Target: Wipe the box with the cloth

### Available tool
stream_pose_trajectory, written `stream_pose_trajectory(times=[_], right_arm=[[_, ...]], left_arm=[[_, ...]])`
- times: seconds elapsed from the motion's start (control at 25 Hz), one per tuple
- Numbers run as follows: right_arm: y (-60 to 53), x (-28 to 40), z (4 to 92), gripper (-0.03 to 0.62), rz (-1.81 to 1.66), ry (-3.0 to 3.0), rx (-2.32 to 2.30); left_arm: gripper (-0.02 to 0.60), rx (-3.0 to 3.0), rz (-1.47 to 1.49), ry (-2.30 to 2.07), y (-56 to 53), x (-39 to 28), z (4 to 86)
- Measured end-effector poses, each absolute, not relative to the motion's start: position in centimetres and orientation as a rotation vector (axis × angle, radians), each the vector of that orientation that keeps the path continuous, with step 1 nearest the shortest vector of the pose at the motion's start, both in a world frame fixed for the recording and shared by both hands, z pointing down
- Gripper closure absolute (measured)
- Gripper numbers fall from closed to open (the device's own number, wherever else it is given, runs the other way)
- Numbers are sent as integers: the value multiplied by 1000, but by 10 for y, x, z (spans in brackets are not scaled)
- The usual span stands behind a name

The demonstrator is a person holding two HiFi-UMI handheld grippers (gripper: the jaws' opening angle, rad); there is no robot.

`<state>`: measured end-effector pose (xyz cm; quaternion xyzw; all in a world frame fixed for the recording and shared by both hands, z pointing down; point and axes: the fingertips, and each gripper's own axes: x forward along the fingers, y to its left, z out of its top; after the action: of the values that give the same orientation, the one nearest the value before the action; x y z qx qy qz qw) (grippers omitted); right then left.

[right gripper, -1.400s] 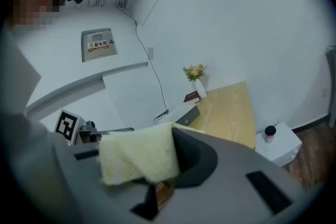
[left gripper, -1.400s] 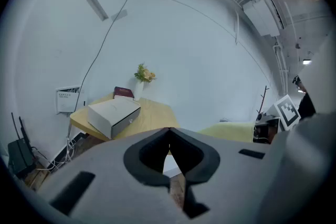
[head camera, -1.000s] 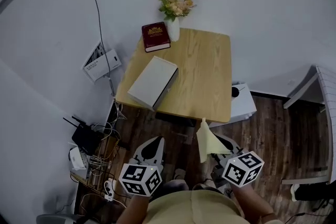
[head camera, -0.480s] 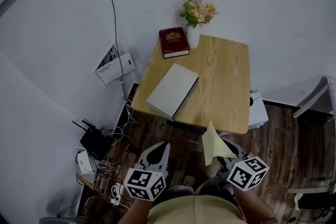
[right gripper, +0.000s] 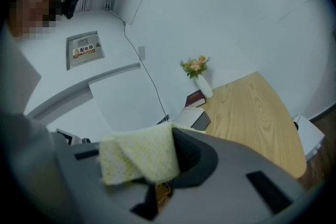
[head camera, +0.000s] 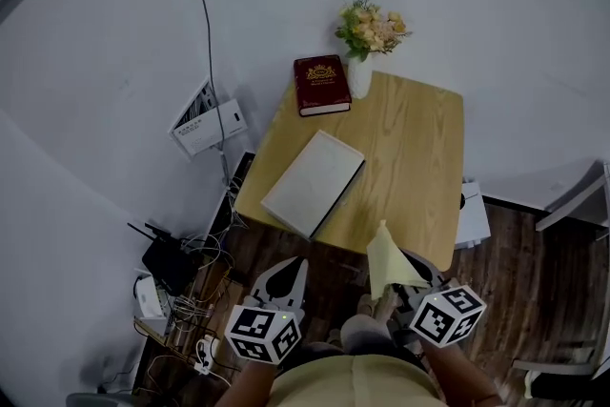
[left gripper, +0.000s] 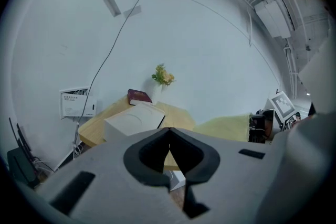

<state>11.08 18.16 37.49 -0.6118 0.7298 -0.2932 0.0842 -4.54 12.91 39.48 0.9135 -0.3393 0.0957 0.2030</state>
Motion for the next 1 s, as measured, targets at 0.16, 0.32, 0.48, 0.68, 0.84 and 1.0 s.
stream_pose_trajectory(times=[0.16, 0.32, 0.48, 0.68, 0.84, 1.0], right_arm=[[154, 127, 370, 563, -872, 2223, -1790], [126, 138, 365, 563, -857, 2282, -1742], [101, 142, 361, 563, -840, 2340, -1672], [76, 139, 353, 563, -804, 2422, -1569], [60, 136, 352, 563, -793, 2451, -1520], [43, 126, 348, 563, -787, 2472, -1482]], left_arm=[[561, 2536, 257, -1003, 106, -31, 390], [561, 2507, 241, -1091, 88, -31, 385], [561, 2452, 231, -1173, 76, -36, 388], [561, 2426, 229, -1256, 63, -35, 390], [561, 2398, 223, -1315, 56, -41, 388], [561, 2360, 233, -1370, 47, -56, 387]])
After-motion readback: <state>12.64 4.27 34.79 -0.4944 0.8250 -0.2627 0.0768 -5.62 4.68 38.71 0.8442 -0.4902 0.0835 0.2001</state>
